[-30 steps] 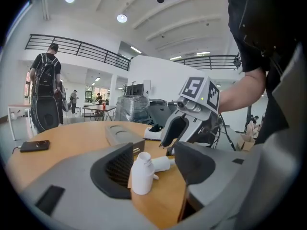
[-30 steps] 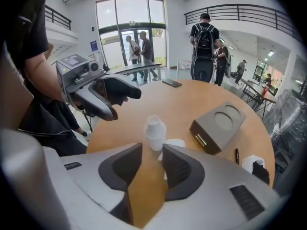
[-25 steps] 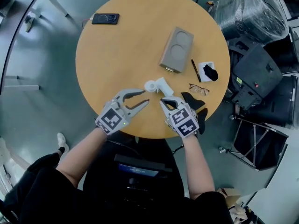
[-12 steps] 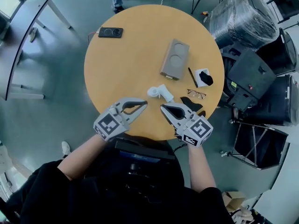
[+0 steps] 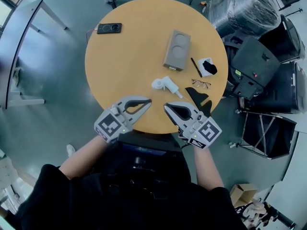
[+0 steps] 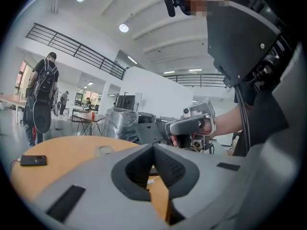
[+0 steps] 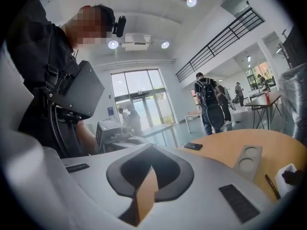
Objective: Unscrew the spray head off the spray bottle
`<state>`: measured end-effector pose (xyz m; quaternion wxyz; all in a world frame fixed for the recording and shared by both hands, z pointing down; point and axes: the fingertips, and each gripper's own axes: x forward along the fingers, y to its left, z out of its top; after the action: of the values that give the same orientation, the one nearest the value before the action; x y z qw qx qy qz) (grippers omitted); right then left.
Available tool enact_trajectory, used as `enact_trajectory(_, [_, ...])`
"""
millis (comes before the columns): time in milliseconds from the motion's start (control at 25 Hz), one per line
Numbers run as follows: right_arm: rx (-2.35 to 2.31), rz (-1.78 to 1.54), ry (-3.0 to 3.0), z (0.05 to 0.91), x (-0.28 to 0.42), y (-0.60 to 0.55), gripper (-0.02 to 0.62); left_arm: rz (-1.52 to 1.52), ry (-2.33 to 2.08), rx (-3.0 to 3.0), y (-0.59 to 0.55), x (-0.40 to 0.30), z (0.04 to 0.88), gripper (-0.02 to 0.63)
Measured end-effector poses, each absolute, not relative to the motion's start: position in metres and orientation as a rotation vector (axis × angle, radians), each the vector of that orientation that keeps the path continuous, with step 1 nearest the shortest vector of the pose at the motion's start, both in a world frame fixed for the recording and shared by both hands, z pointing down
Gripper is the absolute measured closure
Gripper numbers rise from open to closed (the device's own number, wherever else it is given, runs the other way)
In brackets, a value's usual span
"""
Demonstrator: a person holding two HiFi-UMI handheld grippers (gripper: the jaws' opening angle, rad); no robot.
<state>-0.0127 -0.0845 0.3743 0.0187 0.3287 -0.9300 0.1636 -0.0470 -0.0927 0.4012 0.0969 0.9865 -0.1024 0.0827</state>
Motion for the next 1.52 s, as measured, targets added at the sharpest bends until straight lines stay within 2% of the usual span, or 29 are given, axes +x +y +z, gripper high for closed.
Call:
enact_trajectory(560, [1.046,0.247,-2.993,0.317,-0.022,-0.055,0.581,0.145,-0.319,2.967,-0.067,-0.048,0.356,0.591])
enact_trajectory(1520, [0.993,0.224,-3.057,0.296,0.005,-0.057,0.581,0.124,-0.383,2.961,-0.063,-0.020,0.337,0.591])
